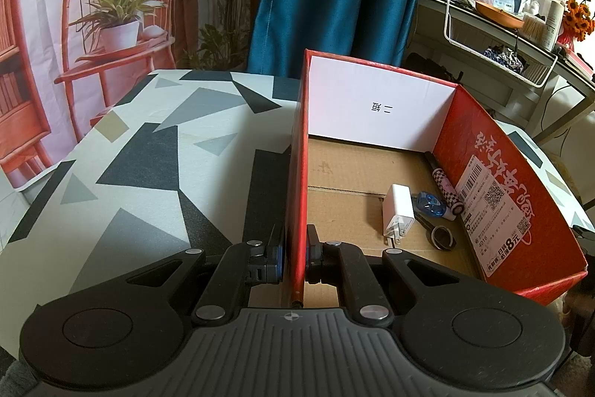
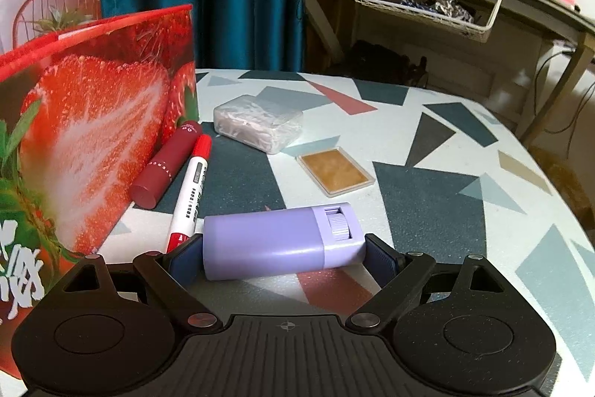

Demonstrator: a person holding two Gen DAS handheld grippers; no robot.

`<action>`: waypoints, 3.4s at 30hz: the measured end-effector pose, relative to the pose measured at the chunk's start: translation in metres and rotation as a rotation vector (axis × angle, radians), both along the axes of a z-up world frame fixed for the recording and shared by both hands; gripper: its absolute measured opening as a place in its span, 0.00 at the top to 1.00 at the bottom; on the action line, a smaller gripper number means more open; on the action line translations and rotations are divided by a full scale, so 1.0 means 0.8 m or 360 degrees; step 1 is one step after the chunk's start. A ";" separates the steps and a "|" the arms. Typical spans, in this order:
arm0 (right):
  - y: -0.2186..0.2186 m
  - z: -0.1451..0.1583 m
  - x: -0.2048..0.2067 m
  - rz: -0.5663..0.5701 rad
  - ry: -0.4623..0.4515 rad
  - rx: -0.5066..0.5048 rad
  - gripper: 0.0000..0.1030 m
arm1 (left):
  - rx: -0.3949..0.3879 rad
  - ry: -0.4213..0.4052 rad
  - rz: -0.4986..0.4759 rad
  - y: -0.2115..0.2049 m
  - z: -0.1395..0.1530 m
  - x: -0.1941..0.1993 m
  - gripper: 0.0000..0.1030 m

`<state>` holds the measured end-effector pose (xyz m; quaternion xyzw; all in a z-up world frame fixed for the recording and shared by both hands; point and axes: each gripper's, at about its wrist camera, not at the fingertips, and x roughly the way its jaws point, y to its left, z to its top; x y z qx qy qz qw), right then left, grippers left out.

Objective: Organize rigid objects
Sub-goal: 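Carry the lavender case into the red box and release it, then reach the right tool to the red-capped white marker and grasp it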

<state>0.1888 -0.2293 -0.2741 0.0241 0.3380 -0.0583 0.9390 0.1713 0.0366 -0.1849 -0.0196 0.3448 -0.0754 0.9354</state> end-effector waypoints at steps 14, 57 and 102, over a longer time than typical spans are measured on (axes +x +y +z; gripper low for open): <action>-0.003 0.121 0.015 0.0262 -0.0357 0.0126 0.16 | -0.0005 0.0002 -0.0003 0.001 0.000 0.000 0.89; 0.118 0.135 0.044 0.1004 -0.0301 -0.0451 0.25 | -0.0005 -0.0002 -0.0008 0.000 0.001 0.000 0.89; 0.037 0.005 0.042 0.0127 -0.0007 0.0111 0.86 | 0.0012 0.0000 -0.0003 -0.001 0.001 -0.001 0.89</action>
